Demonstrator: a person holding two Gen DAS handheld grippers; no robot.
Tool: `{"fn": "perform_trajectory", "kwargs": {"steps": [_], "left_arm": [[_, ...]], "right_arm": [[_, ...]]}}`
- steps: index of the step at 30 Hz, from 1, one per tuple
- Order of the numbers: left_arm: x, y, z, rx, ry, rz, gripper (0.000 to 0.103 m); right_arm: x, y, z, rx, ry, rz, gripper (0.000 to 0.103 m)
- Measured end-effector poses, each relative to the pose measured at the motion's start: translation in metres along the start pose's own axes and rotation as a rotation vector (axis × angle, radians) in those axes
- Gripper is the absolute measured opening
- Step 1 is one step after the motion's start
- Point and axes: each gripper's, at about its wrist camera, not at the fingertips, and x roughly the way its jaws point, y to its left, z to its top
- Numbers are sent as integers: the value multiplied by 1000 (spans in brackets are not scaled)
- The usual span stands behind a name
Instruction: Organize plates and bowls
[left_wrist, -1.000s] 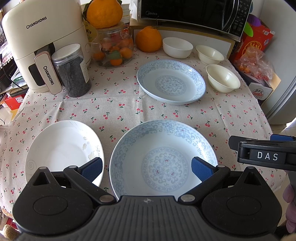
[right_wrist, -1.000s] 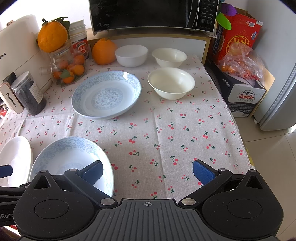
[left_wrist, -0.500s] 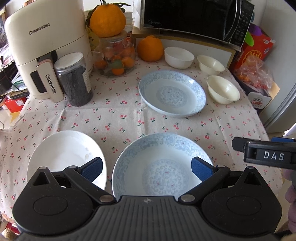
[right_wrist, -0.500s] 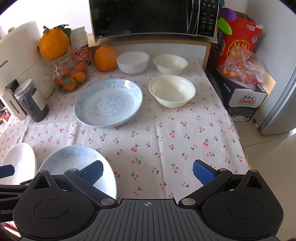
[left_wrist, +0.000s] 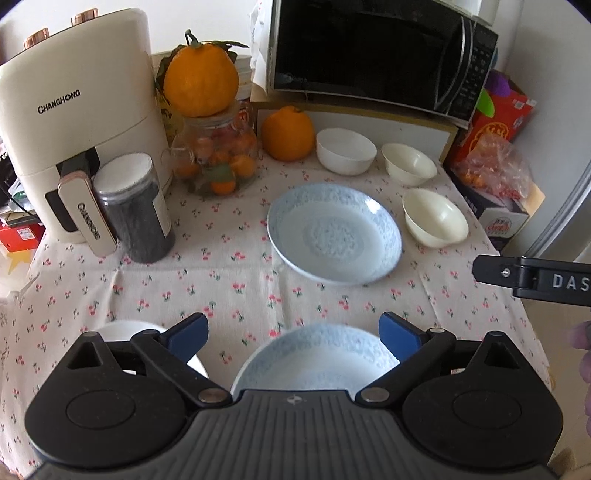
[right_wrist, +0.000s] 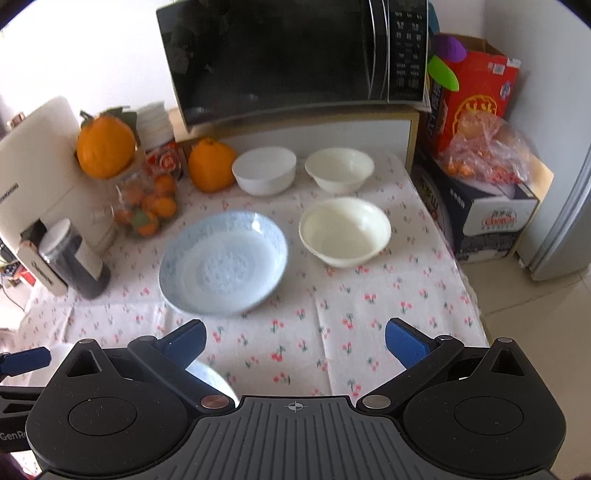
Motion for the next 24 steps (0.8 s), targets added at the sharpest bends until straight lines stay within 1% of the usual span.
{"fn": "perform_trajectory", "kwargs": {"steps": [4, 6, 8, 10, 12, 14, 15, 17, 18, 19, 20, 22, 24], "left_arm": [[10, 11, 13, -35, 3, -30, 99], [20, 21, 20, -73, 5, -66, 99], [30, 30, 22, -112, -1, -105, 99], [42, 38, 22, -153, -11, -122, 100], [55, 41, 24, -158, -1, -118, 99], [64, 42, 28, -146, -15, -122, 98], [68, 42, 29, -141, -30, -131, 97], [79, 43, 33, -148, -35, -153, 94], [85, 44, 35, -160, -31, -170, 92], [92, 46, 36, -176, -20, -186, 88], [101, 48, 38, -204, 6, -200, 85], [114, 54, 40, -258, 47, -224, 76], [123, 57, 42, -302, 51, -244, 74]], "right_arm": [[8, 1, 10, 0, -19, 38, 103], [15, 0, 14, 15, -35, 62, 103], [21, -2, 15, 29, -71, 75, 103], [33, -6, 15, 44, -91, 92, 103], [48, -12, 16, 68, -59, 110, 103], [67, -17, 19, 92, -30, 143, 103], [75, -19, 18, 106, -24, 160, 103], [90, -25, 20, 141, 1, 210, 103], [99, -27, 21, 166, 21, 247, 103], [107, -30, 23, 192, 41, 271, 103], [115, -32, 23, 223, 62, 292, 103], [128, -39, 21, 290, 93, 317, 103], [140, -46, 18, 371, 110, 335, 103]]}}
